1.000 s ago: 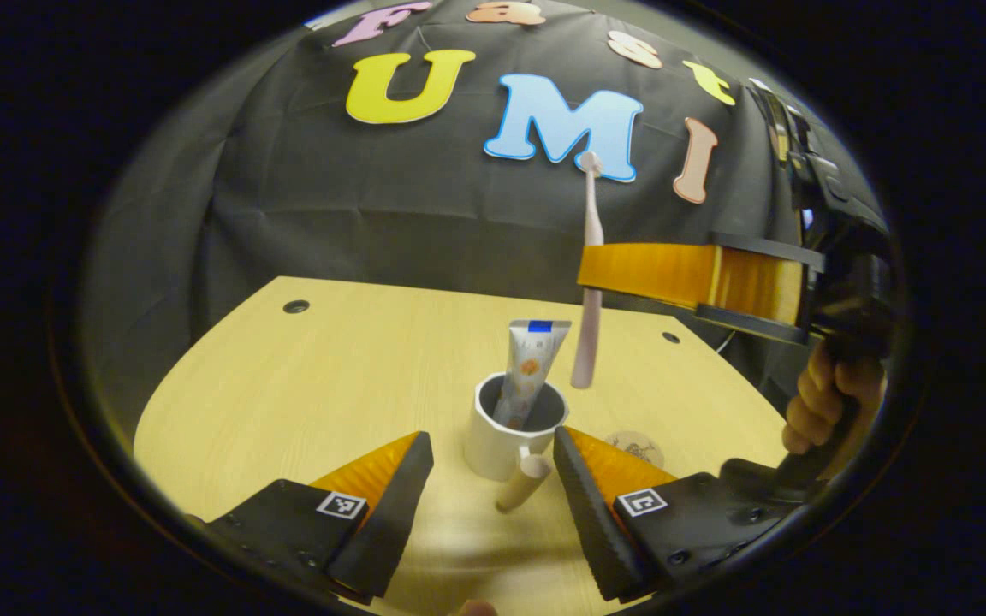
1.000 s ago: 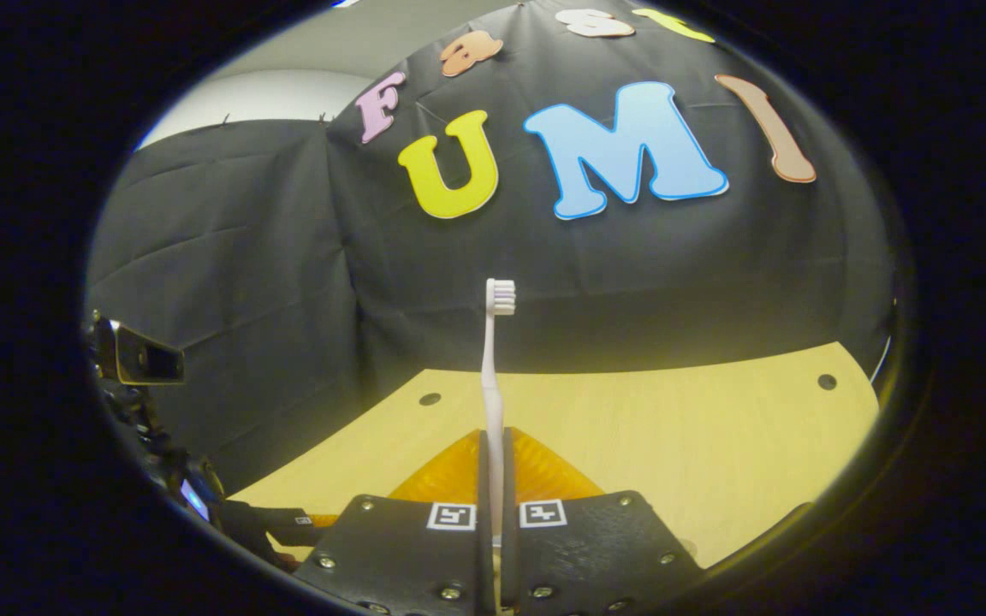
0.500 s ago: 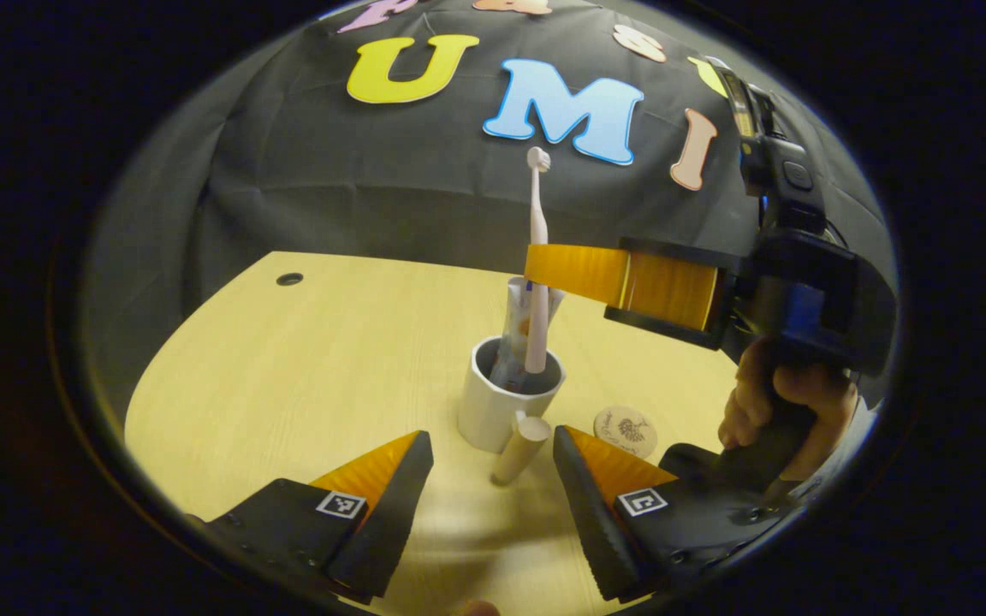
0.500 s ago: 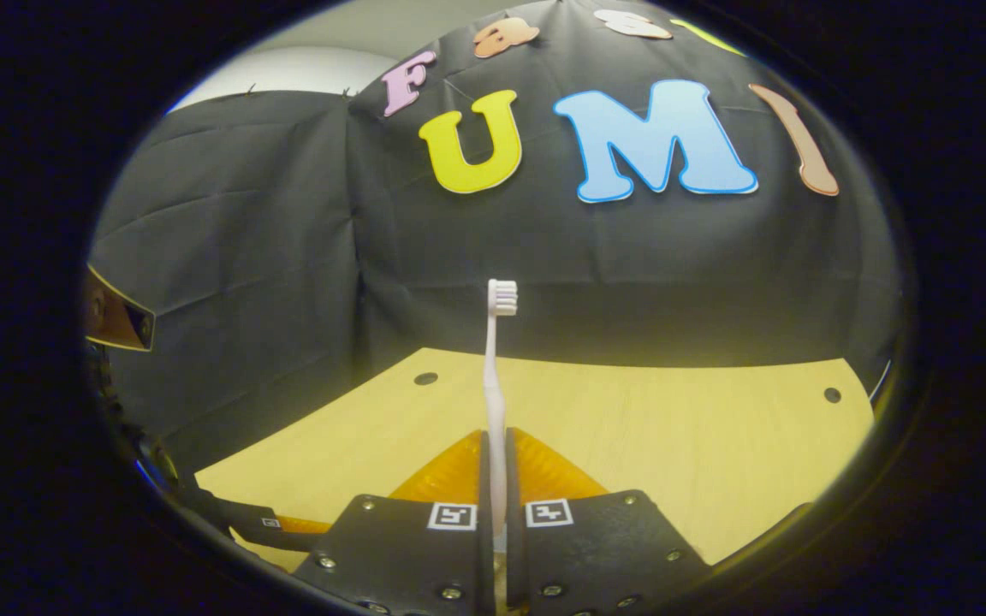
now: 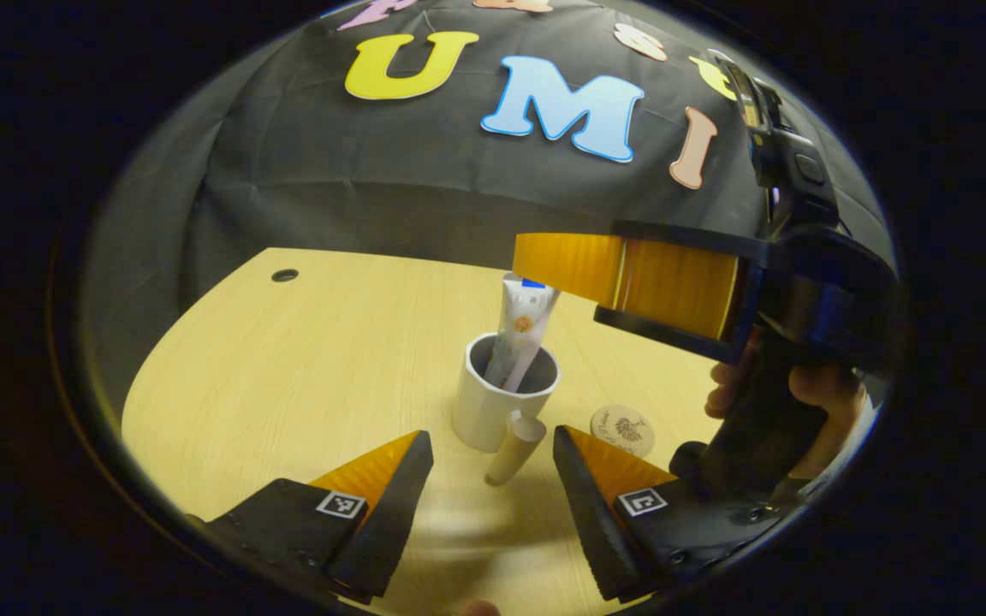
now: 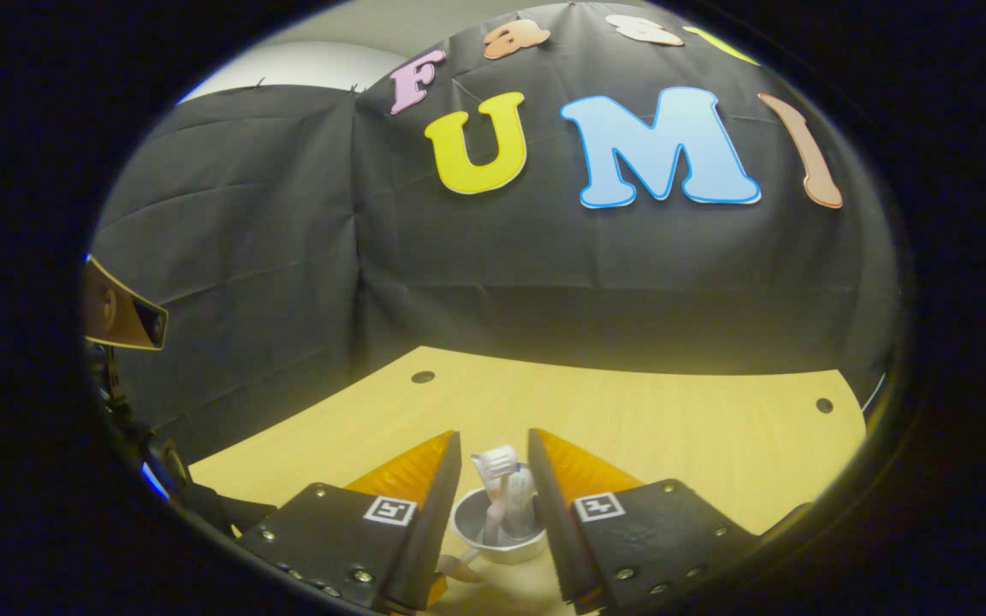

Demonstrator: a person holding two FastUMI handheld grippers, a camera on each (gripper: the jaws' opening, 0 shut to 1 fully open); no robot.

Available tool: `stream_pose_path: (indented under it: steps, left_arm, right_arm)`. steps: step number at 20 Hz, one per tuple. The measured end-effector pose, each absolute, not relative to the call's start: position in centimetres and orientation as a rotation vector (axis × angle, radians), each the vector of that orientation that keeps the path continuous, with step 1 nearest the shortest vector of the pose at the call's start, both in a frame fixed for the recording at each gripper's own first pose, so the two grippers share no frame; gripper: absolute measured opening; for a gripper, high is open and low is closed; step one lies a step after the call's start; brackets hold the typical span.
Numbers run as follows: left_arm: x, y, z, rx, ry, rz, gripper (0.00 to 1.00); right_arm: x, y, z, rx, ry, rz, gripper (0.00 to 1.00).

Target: Put the toothbrush and toothpaste on the desktop into the cup, then pick up the cup and place it on the coaster on the desktop.

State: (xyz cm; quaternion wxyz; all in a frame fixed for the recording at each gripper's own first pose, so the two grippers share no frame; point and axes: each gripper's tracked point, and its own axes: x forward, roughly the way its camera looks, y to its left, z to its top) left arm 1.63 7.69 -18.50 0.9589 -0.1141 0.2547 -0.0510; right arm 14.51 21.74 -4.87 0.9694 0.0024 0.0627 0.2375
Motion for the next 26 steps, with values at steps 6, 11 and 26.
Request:
stream_pose_path:
  steps: [6, 11, 26]
  left_arm:
    - [1.7, 7.0, -18.6, -0.238, 0.527, -0.102, 0.90]
    - [2.4, 6.1, -18.6, -0.220, 0.543, -0.102, 0.92]
    - [5.2, 3.6, -22.9, -0.179, 0.870, -0.098, 0.92]
  right_arm:
    - [14.1, 20.3, -3.3, 0.011, 0.100, 0.455, 0.88]
    - [13.7, 17.2, -1.2, 0.044, 0.075, 0.390, 0.88]
    - [9.6, 4.7, 1.2, -0.018, 0.083, 0.175, 0.88]
